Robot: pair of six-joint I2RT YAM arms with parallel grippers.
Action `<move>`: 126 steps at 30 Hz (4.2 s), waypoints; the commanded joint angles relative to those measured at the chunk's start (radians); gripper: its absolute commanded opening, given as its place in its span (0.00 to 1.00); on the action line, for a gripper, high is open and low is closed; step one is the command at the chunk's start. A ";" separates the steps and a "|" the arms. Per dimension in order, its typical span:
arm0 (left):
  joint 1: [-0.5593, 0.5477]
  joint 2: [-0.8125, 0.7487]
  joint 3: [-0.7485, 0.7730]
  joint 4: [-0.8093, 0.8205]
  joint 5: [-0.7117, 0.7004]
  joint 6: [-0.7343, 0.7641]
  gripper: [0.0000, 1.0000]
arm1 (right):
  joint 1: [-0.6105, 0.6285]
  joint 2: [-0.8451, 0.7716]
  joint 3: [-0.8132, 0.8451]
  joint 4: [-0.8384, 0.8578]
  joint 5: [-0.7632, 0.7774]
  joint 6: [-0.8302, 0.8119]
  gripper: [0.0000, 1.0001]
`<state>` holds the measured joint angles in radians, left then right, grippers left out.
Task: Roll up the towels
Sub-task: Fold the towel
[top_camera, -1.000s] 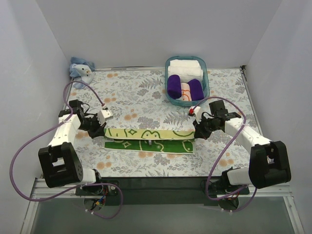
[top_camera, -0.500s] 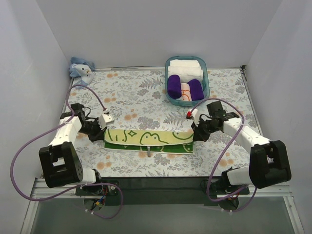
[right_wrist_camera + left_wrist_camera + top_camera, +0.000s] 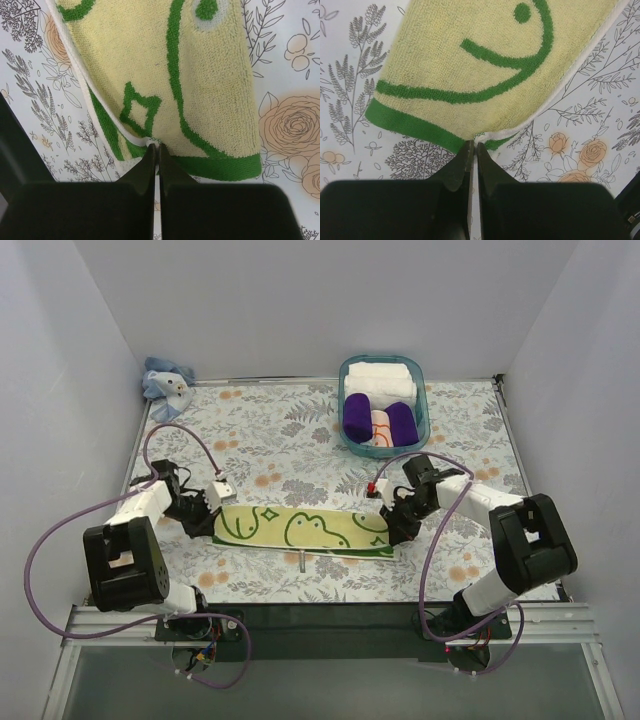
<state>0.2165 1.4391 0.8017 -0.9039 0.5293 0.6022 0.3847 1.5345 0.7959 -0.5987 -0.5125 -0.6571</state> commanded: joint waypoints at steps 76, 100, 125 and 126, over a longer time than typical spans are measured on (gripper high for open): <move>-0.048 -0.026 -0.032 0.168 -0.054 -0.438 0.30 | 0.071 0.241 0.338 -0.039 0.422 0.056 0.84; -0.129 0.007 0.065 0.180 0.066 -0.496 0.29 | 0.020 0.205 0.250 -0.112 0.452 -0.050 0.48; -0.128 -0.135 0.108 0.241 0.051 -0.657 0.40 | -0.184 0.090 0.243 0.020 0.350 0.545 0.51; -0.128 -0.131 0.105 0.241 0.049 -0.656 0.40 | -0.182 0.104 0.236 0.031 0.342 0.551 0.51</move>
<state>0.0887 1.3472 0.9150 -0.6899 0.5694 -0.0418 0.1936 1.6276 1.0573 -0.6392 -0.1223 -0.1829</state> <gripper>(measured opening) 0.400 0.513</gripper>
